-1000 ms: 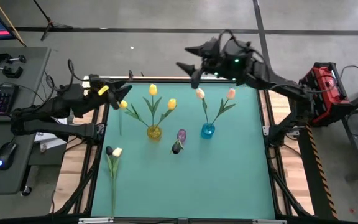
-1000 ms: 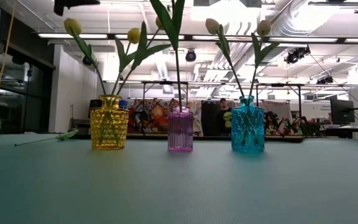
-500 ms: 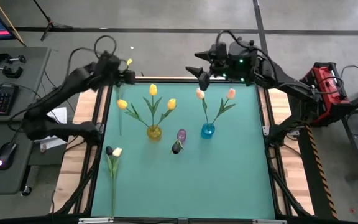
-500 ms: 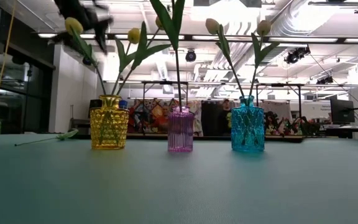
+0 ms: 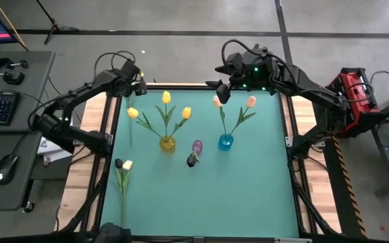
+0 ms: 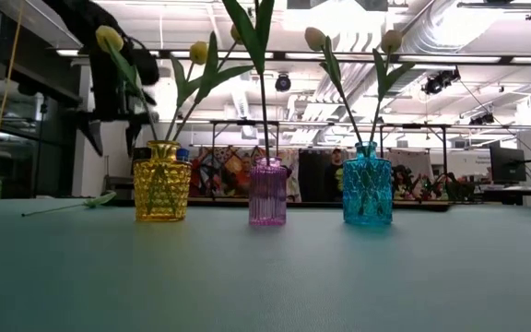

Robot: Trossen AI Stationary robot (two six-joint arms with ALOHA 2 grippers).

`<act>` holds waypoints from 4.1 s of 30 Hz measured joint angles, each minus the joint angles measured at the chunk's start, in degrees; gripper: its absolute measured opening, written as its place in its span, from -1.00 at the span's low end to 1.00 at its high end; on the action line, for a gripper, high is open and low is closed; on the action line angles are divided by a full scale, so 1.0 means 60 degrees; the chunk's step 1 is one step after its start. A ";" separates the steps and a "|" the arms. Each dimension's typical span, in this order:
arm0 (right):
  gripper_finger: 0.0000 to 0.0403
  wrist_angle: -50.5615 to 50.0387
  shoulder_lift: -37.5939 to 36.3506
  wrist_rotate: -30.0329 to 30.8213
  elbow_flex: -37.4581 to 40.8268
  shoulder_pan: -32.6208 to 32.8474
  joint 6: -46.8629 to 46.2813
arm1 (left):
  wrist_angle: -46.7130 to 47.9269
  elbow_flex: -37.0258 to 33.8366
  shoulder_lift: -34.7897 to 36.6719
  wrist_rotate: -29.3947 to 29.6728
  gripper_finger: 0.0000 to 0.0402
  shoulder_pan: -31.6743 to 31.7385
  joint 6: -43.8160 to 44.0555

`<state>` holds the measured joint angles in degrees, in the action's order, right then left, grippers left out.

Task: Sort flowers into vase by color
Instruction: Put the top black tulip into the purple flower vase

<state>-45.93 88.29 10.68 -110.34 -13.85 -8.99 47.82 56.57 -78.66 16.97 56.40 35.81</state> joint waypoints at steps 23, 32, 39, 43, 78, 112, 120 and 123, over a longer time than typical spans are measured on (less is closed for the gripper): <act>0.52 -0.0325 0.0004 -0.0027 0.0004 0.0000 0.0076 | -0.0784 -0.0560 -0.2767 0.1532 0.42 -0.0353 0.1779; 0.52 -0.0371 0.0004 -0.0024 0.0004 0.0000 0.0222 | -0.1300 -0.0545 -0.3385 0.1547 0.35 -0.0543 0.2674; 0.52 -0.0463 0.0004 -0.0026 0.0004 0.0000 0.0035 | -0.1532 -0.0571 -0.3524 0.1398 -0.15 -0.0633 0.2960; 0.52 -0.0540 0.0004 -0.0027 0.0004 0.0000 0.0002 | -0.1580 -0.0589 -0.3528 0.1242 -0.50 -0.0696 0.3305; 0.52 -0.0445 -0.0006 -0.0023 0.0007 0.0024 0.0009 | -1.0451 -0.0596 0.4114 0.1924 -1.00 -0.2706 -0.2667; 0.52 -0.0355 -0.1392 0.0196 0.0011 0.0271 0.0267 | -1.4389 0.1641 0.0665 -0.2519 -1.00 -0.8433 -0.4136; 0.52 -0.0767 -0.1392 0.0198 0.0011 0.0566 0.0257 | -1.4029 0.1641 -0.0378 -0.2000 -1.00 -0.8608 -0.3982; 0.52 -0.0882 -0.1392 0.0197 0.0011 0.0724 0.0232 | -1.3615 0.1637 -0.0508 -0.1373 -1.00 -0.8588 -0.3979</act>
<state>-51.22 79.94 11.86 -110.28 -9.50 -7.60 -33.87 66.39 -81.71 8.73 4.87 11.94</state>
